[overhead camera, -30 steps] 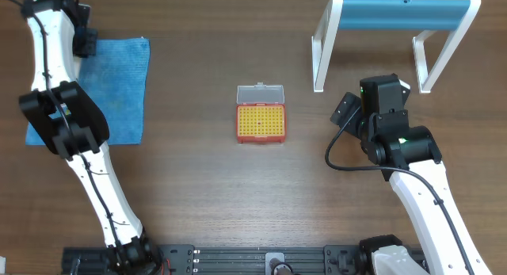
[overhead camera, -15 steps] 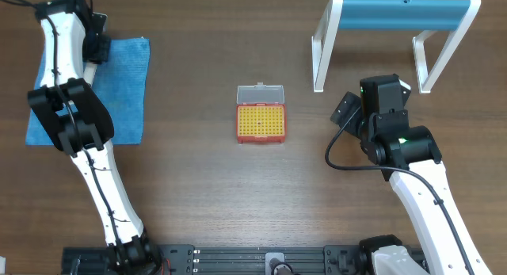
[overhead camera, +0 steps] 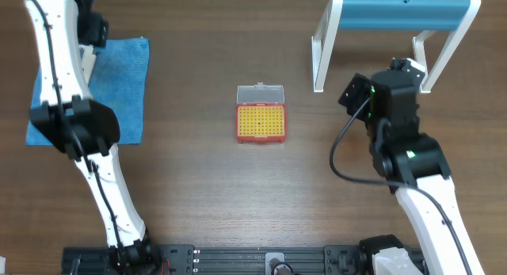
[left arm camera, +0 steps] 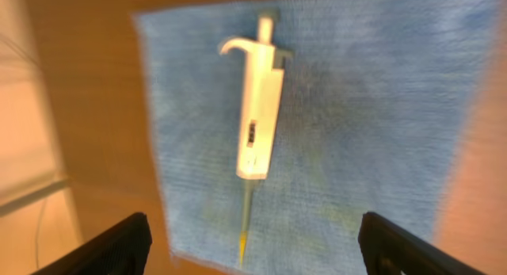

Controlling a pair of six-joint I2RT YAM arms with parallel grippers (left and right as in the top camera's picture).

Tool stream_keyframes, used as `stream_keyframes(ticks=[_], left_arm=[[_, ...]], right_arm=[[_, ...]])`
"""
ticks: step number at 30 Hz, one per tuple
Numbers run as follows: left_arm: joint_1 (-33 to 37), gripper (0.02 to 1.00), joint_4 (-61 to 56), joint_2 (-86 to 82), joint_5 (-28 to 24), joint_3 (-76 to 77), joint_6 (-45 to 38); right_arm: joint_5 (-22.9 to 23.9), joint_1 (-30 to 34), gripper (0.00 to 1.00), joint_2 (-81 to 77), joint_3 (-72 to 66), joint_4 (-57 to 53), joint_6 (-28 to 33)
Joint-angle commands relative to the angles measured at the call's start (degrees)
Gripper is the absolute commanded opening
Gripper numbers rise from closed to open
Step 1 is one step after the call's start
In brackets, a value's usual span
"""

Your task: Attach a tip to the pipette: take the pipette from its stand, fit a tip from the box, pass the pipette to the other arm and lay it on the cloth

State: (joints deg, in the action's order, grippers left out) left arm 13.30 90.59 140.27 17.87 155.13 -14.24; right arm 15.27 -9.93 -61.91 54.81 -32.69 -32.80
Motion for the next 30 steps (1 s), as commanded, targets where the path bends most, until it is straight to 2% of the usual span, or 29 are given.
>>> stream_keyframes(ticks=[1,2,5,7,9,11,12,13,15,18,20,26,30], left_arm=[[-2.4,0.847,6.8,-15.1,-2.0,5.9,8.5],[-2.8,0.847,6.8,-19.9,-7.5,5.9,8.5],[-2.9,0.849,6.8,-31.8,-22.6,3.5,13.1],[-4.0,0.847,6.8,-40.9,-26.5,-4.0,14.1],[-6.4,0.847,6.8,-50.6,-26.1,-14.6,16.5],[-9.6,0.847,6.8,-62.1,-24.8,-28.7,20.3],[-11.3,0.847,6.7,-70.5,-22.1,-38.8,24.8],[-12.1,0.849,6.7,-77.1,-21.3,-46.3,27.8],[-12.3,0.847,5.3,-92.3,-24.1,-61.6,34.5],[-12.3,0.847,-4.3,-106.8,-30.2,-75.3,35.3],[-12.2,0.847,-12.3,-114.2,-30.1,-84.4,35.3],[-12.2,0.847,-34.6,-117.0,-30.2,-104.4,35.3],[-12.2,0.847,-33.7,-117.0,-30.1,-113.5,35.2]], right_arm=[[4.9,-0.3,0.921,6.4,0.6,1.1,18.3],[5.3,-0.3,0.921,9.0,0.6,1.1,23.2],[4.6,-0.3,0.921,14.3,0.5,0.4,29.0],[4.6,-0.3,0.921,18.1,-1.2,-1.1,32.6],[3.9,-0.3,0.923,22.4,-4.2,-2.0,33.1],[1.0,-0.3,0.923,27.8,-7.1,-2.6,33.3],[-1.1,-0.3,0.923,33.3,-8.2,-3.5,35.4],[-1.1,-0.3,0.923,37.0,-8.2,-4.3,36.6],[-1.2,-0.3,0.932,49.0,-8.2,-7.7,38.0],[-1.9,-0.3,0.950,59.0,-9.3,-15.3,38.0],[-1.8,-0.3,0.950,61.4,-11.1,-17.5,38.0],[-0.6,-0.3,0.950,60.3,-12.5,-23.0,37.8],[-0.6,-0.3,0.950,60.3,-12.5,-31.1,37.8]])
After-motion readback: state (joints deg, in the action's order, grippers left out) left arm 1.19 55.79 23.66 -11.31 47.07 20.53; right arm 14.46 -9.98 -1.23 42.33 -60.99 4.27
